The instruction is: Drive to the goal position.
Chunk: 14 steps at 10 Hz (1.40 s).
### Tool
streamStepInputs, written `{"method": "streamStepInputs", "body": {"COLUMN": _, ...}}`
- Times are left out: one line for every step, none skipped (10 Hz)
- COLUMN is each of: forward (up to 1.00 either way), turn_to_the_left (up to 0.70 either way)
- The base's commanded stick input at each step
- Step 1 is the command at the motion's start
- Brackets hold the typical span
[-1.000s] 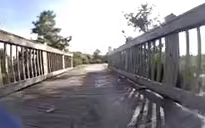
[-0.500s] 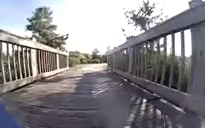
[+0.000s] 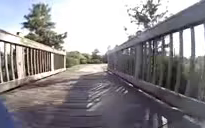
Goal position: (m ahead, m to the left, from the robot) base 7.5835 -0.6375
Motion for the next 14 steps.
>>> {"method": "streamStepInputs", "body": {"forward": 1.00, "turn_to_the_left": 0.27}}
{"method": "streamStepInputs", "body": {"forward": 1.00, "turn_to_the_left": 0.27}}
{"method": "streamStepInputs", "body": {"forward": 1.00, "turn_to_the_left": 0.27}}
{"method": "streamStepInputs", "body": {"forward": 1.00, "turn_to_the_left": 0.27}}
{"method": "streamStepInputs", "body": {"forward": 1.00, "turn_to_the_left": 0.27}}
{"method": "streamStepInputs", "body": {"forward": 1.00, "turn_to_the_left": 0.27}}
{"method": "streamStepInputs", "body": {"forward": 1.00, "turn_to_the_left": 0.27}}
{"method": "streamStepInputs", "body": {"forward": 1.00, "turn_to_the_left": 0.09}}
{"method": "streamStepInputs", "body": {"forward": 1.00, "turn_to_the_left": 0.00}}
{"method": "streamStepInputs", "body": {"forward": 1.00, "turn_to_the_left": 0.00}}
{"method": "streamStepInputs", "body": {"forward": 1.00, "turn_to_the_left": 0.00}}
{"method": "streamStepInputs", "body": {"forward": 1.00, "turn_to_the_left": 0.00}}
{"method": "streamStepInputs", "body": {"forward": 1.00, "turn_to_the_left": 0.00}}
{"method": "streamStepInputs", "body": {"forward": 1.00, "turn_to_the_left": 0.00}}
